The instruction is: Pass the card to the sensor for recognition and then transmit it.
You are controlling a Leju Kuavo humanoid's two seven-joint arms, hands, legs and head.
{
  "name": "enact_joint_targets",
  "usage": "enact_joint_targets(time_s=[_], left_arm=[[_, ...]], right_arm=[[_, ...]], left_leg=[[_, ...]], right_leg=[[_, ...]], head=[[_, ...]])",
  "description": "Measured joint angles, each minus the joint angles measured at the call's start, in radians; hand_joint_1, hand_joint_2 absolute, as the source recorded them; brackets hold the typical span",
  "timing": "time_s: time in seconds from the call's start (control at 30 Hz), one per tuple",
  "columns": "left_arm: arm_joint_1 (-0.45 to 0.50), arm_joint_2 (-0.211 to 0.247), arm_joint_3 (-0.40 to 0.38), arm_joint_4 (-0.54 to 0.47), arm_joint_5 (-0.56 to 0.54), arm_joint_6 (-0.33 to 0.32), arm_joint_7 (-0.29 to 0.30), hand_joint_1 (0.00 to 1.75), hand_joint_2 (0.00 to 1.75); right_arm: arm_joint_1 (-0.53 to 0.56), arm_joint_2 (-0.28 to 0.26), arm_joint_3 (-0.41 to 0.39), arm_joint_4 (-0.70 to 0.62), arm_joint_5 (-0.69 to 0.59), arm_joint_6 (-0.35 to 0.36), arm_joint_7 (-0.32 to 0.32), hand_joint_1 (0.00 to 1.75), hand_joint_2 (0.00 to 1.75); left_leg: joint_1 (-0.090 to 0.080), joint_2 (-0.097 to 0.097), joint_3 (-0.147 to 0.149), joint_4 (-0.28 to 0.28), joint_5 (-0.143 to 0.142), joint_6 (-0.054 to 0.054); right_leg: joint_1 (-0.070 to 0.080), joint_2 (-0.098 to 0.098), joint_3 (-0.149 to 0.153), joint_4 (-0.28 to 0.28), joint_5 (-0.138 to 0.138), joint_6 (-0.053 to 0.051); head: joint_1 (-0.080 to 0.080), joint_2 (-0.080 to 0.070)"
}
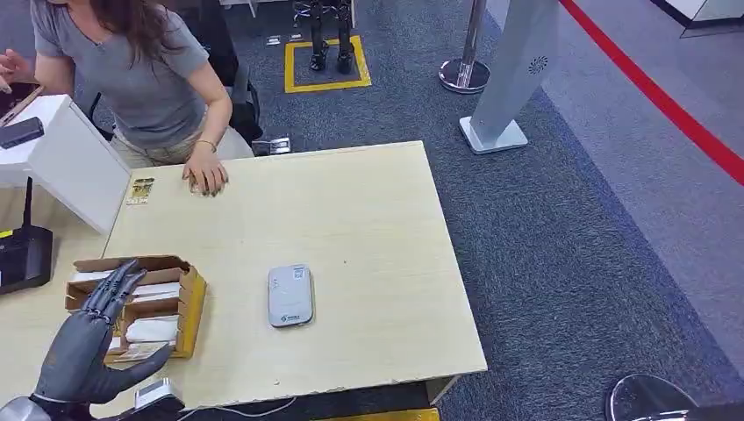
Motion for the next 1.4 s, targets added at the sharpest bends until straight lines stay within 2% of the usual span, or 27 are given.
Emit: enact_joint_targets(time_s=[0.17, 0.43, 0.73, 0.9, 1.07, 1.4], left_arm=[[0.036, 0.034, 0.015, -0.016, -0.006, -0.034, 0.024, 0.0, 1.75], [0.069, 0.073, 0.018, -0.016, -0.02, -0.053, 0.042, 0.0, 1.75], [0.083, 0.134, 0.016, -0.016, -0.092, -0.072, 0.079, 0.0, 1.75], [0.094, 0.179, 0.013, -0.016, -0.105, -0.097, 0.104, 0.0, 1.75], [0.113, 0.243, 0.006, -0.016, -0.1, -0.108, 0.124, 0.0, 1.75], [0.149, 0.319, -0.011, -0.026, -0.106, -0.106, 0.145, 0.0, 1.75]], right_arm=[[0.0, 0.0, -0.008, 0.0, 0.002, -0.003, 0.001, 0.0, 1.75], [0.0, 0.0, -0.013, 0.0, 0.023, -0.005, 0.002, 0.0, 1.75], [0.0, 0.0, -0.016, -0.004, 0.032, -0.006, -0.007, 0.0, 1.75], [0.0, 0.0, -0.018, -0.007, 0.035, -0.006, -0.006, 0.0, 1.75], [0.0, -0.004, -0.02, -0.008, 0.051, -0.009, -0.002, 0.0, 1.75], [0.0, -0.015, -0.024, -0.01, 0.068, -0.012, -0.013, 0.0, 1.75]], left_leg=[[0.0, 0.0, 0.0, 0.0, 0.0, 0.0], [0.0, 0.0, 0.0, 0.0, 0.0, 0.0], [0.0, 0.0, 0.0, 0.0, 0.0, 0.0], [0.0, 0.0, 0.0, 0.0, 0.0, 0.0], [0.0, 0.0, 0.0, 0.0, 0.0, 0.0], [0.0, 0.0, 0.0, 0.0, 0.0, 0.0]], right_leg=[[0.0, 0.0, 0.0, 0.0, 0.0, 0.0], [0.0, 0.0, 0.0, 0.0, 0.0, 0.0], [0.0, 0.0, 0.0, 0.0, 0.0, 0.0], [0.0, 0.0, 0.0, 0.0, 0.0, 0.0], [0.0, 0.0, 0.0, 0.0, 0.0, 0.0], [0.0, 0.0, 0.0, 0.0, 0.0, 0.0]], head=[[0.0, 0.0], [0.0, 0.0], [0.0, 0.0], [0.0, 0.0], [0.0, 0.0], [0.0, 0.0]])
